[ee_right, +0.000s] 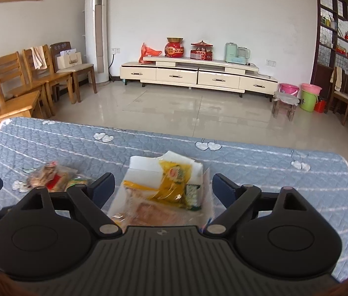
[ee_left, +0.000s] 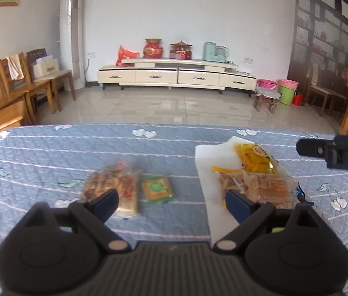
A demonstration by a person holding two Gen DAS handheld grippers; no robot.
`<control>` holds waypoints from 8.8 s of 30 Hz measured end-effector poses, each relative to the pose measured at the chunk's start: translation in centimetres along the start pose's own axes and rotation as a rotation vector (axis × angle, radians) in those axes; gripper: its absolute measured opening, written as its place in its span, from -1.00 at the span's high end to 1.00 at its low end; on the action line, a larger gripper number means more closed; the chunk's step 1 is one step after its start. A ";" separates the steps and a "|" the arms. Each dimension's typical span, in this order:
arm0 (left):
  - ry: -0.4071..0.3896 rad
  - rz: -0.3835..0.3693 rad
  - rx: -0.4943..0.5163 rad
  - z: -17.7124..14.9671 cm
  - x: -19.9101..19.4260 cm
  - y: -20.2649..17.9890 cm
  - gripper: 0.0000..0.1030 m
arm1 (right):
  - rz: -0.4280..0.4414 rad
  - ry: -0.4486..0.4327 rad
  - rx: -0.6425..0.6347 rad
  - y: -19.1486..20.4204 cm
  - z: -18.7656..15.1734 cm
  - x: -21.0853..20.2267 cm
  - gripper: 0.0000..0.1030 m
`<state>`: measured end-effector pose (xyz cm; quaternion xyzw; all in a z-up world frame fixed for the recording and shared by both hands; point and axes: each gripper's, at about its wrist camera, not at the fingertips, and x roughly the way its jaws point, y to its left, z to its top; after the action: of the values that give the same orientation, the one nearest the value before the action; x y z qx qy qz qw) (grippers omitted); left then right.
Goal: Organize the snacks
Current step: 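Withdraw both tools from the box toward the remaining snacks, then grasp the cookie bag with the left tool while the right tool grasps the red-labelled cracker pack, then carry the cookie bag and red-labelled cracker pack over the white box, then open both tools to drop both packs into the box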
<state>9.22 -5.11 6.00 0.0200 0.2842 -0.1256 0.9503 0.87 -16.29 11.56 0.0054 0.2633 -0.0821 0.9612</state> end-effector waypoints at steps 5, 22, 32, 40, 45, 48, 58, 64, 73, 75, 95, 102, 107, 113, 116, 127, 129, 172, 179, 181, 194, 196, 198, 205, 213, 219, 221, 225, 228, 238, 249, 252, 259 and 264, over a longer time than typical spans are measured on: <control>-0.017 0.017 -0.022 -0.2 -1.1 1.5 -0.81 | 0.013 0.001 0.001 1.3 -1.2 -0.9 -1.00; 0.002 0.099 -0.112 -2.7 -1.6 8.2 -0.83 | 0.111 0.037 -0.032 7.3 -4.0 0.1 -1.00; 0.048 0.089 -0.162 -1.6 4.0 11.6 -0.97 | 0.163 0.059 -0.031 8.6 -6.3 1.1 -1.00; 0.100 0.054 -0.107 0.5 11.5 8.6 -0.97 | 0.200 0.063 -0.025 8.8 -7.2 1.6 -1.00; 0.124 0.155 -0.038 0.9 15.4 8.3 -0.99 | 0.220 0.067 -0.031 9.1 -7.5 2.1 -1.00; 0.160 0.202 -0.025 0.1 16.3 10.5 -0.99 | 0.231 0.064 -0.036 9.2 -7.4 2.2 -1.00; 0.173 0.254 -0.087 -2.3 14.0 18.8 -0.98 | 0.271 0.059 -0.038 10.7 -7.5 3.4 -1.00; 0.157 0.273 0.034 -1.7 15.8 18.7 -0.99 | 0.286 0.088 -0.062 11.9 -7.9 4.2 -1.00; 0.055 0.127 0.074 -3.1 13.9 18.0 0.17 | 0.278 0.109 -0.060 12.4 -8.4 5.2 -1.00; 0.041 0.075 0.063 -3.8 12.5 18.4 0.19 | 0.275 0.105 -0.070 12.6 -8.5 5.0 -1.00; 0.184 0.345 -0.333 0.7 17.1 18.5 -0.98 | 0.286 0.086 -0.098 12.7 -8.6 4.9 -1.00; 0.177 0.311 -0.225 -0.3 17.4 18.0 -0.25 | 0.282 0.137 -0.068 12.4 -9.0 6.8 -1.00; 0.136 0.299 -0.202 -1.2 13.6 19.5 -0.11 | 0.288 0.174 -0.053 13.0 -8.4 8.8 -1.00; 0.074 0.309 -0.159 -3.4 7.5 20.9 -0.10 | 0.289 0.232 -0.013 14.4 -7.3 12.5 -1.00; 0.069 0.296 -0.145 -4.1 5.6 20.9 -0.10 | 0.287 0.266 -0.008 16.0 -6.5 15.1 -1.00; 0.048 0.264 -0.160 -5.4 3.1 19.9 -0.10 | 0.175 0.291 -0.100 20.0 -6.1 19.5 0.17; 0.042 0.259 -0.159 -5.3 2.7 19.5 -0.10 | 0.185 0.261 -0.111 19.6 -6.4 18.0 0.17; -0.072 0.078 0.044 -3.9 -9.4 2.1 -0.10 | 0.070 -0.038 -0.033 4.6 -8.0 -11.2 0.17; -0.075 0.049 0.074 -3.7 -9.4 0.4 -0.10 | 0.038 -0.057 -0.012 3.3 -8.4 -11.9 0.17; -0.074 0.037 0.083 -3.6 -9.3 0.0 -0.10 | 0.027 -0.062 -0.007 2.9 -8.5 -12.0 0.17; -0.083 -0.017 0.130 -3.5 -9.2 -2.5 -0.10 | -0.020 -0.075 0.021 3.3 -9.2 -12.4 0.17; -0.081 -0.024 0.135 -3.5 -9.1 -2.6 -0.10 | -0.023 -0.076 0.026 3.4 -9.2 -12.3 0.17; -0.078 -0.031 0.139 -3.5 -8.9 -2.5 -0.10 | -0.028 -0.075 0.030 3.5 -9.2 -12.2 0.17; -0.068 -0.044 0.138 -3.4 -8.2 -2.4 -0.10 | -0.049 -0.068 0.051 3.4 -9.3 -12.0 0.17; -0.058 -0.041 0.115 -2.9 -7.0 -1.9 -0.10 | -0.067 -0.052 0.071 3.0 -9.7 -11.5 0.17; -0.043 -0.043 0.108 -2.9 -6.0 -2.4 -0.10 | -0.080 -0.037 0.085 3.0 -9.9 -10.7 0.17; -0.038 -0.052 0.114 -3.1 -5.8 -2.8 -0.10 | -0.083 -0.029 0.090 3.0 -9.9 -10.4 0.17; -0.023 -0.077 0.124 -3.3 -5.2 -3.4 -0.10 | -0.089 -0.015 0.099 3.1 -9.9 -9.9 0.17; -0.016 -0.093 0.132 -3.6 -4.8 -3.9 -0.10 | -0.087 -0.005 0.107 3.0 -9.8 -9.5 0.17; 0.011 -0.115 0.140 -4.0 -3.3 -4.8 -0.10 | -0.067 0.027 0.102 3.7 -9.0 -7.2 0.17; 0.033 -0.120 0.127 -4.3 -2.0 -4.7 -0.10 | -0.044 0.052 0.094 4.7 -8.4 -4.6 0.17; 0.039 -0.119 0.118 -4.3 -1.7 -4.5 -0.10 | -0.038 0.062 0.090 4.7 -8.6 -4.2 0.17; 0.047 -0.117 0.105 -4.3 -1.0 -4.0 -0.10 | -0.038 0.065 0.097 4.3 -8.6 -3.0 0.09; 0.050 -0.130 0.113 -4.4 -0.5 -4.3 -0.10 | -0.054 0.048 0.114 3.6 -8.9 -2.8 -0.32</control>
<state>5.36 -8.68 2.71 0.0583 0.3012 -0.2022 0.9300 -5.36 -11.88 5.22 0.0549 0.2811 -0.1227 0.9502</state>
